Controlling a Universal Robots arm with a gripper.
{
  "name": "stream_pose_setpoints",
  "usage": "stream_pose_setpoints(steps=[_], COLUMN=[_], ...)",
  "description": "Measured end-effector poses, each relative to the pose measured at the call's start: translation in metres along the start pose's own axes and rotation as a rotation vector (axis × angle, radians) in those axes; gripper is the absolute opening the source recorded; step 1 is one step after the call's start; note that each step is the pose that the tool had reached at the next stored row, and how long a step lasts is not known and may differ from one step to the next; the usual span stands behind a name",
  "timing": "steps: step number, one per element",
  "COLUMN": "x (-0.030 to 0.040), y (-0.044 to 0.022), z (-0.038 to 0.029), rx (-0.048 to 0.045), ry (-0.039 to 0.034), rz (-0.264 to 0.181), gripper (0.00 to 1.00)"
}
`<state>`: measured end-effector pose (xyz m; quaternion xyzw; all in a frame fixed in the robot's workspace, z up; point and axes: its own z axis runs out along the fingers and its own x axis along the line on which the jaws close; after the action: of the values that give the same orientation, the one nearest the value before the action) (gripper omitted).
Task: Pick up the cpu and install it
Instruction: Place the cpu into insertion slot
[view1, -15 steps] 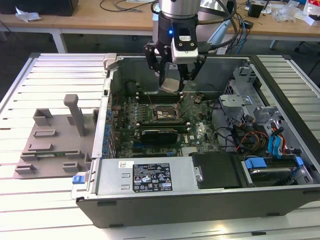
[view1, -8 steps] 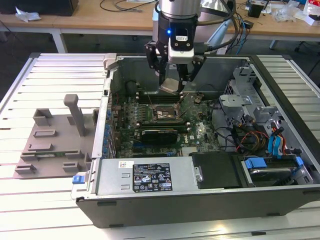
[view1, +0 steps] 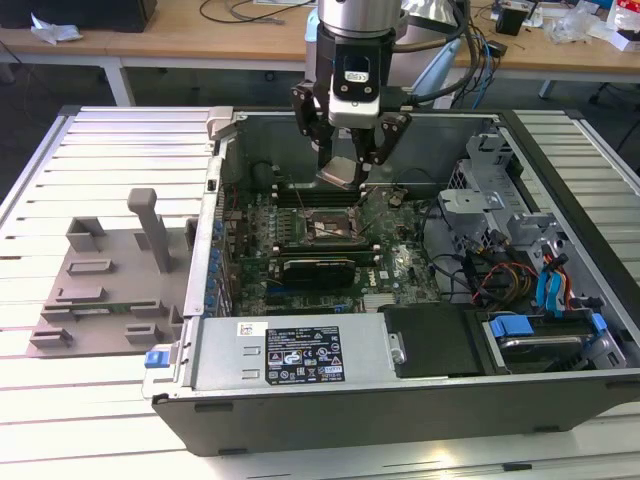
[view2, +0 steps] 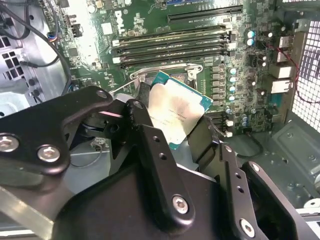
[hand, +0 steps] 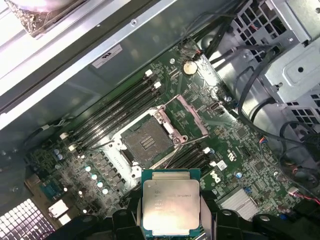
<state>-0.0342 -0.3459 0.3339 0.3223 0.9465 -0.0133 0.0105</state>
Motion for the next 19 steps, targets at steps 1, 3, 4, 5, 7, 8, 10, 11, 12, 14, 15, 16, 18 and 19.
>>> stream_pose_setpoints(steps=[1, 3, 4, 5, 7, 8, 10, 11, 12, 14, 15, 16, 18, 19], x=[0.0, 0.0, 0.0, 0.0, 0.0, 0.0, 0.0, 0.0, 0.0, 0.0, 0.0, 0.0, 0.0, 0.0], y=[0.0, 0.0, 0.0, 0.0, 0.0, 0.0, 0.0, 0.0, 0.0, 0.0, 0.0, 0.0, 0.0, 0.0], z=[0.0001, 0.0001, 0.0002, 0.0002, 0.0003, 0.0003, 0.0003, 0.0003, 0.0004, 0.0004, 0.0004, 0.0004, 0.0005, 0.0005], rx=[0.0004, 0.0008, 0.0011, 0.0015, 0.0022, 0.0025, 0.0031, 0.0035, 0.0038, 0.0042, 0.0046, 0.005, 0.0056, 0.0058], ry=[0.0002, 0.0005, 0.0007, 0.001, 0.0014, 0.0017, 0.002, 0.0022, 0.0025, 0.0027, 0.003, 0.0032, 0.0036, 0.0038], rz=[0.016, 0.028, 0.042, 0.055, 0.079, 0.091, 0.111, 0.123, 0.134, 0.148, 0.164, 0.176, 0.195, 0.205], gripper=[0.55, 0.55, 0.55, 0.55, 0.55, 0.55, 0.55, 0.55, 0.55, 0.55, 0.55, 0.55, 0.55, 0.55])
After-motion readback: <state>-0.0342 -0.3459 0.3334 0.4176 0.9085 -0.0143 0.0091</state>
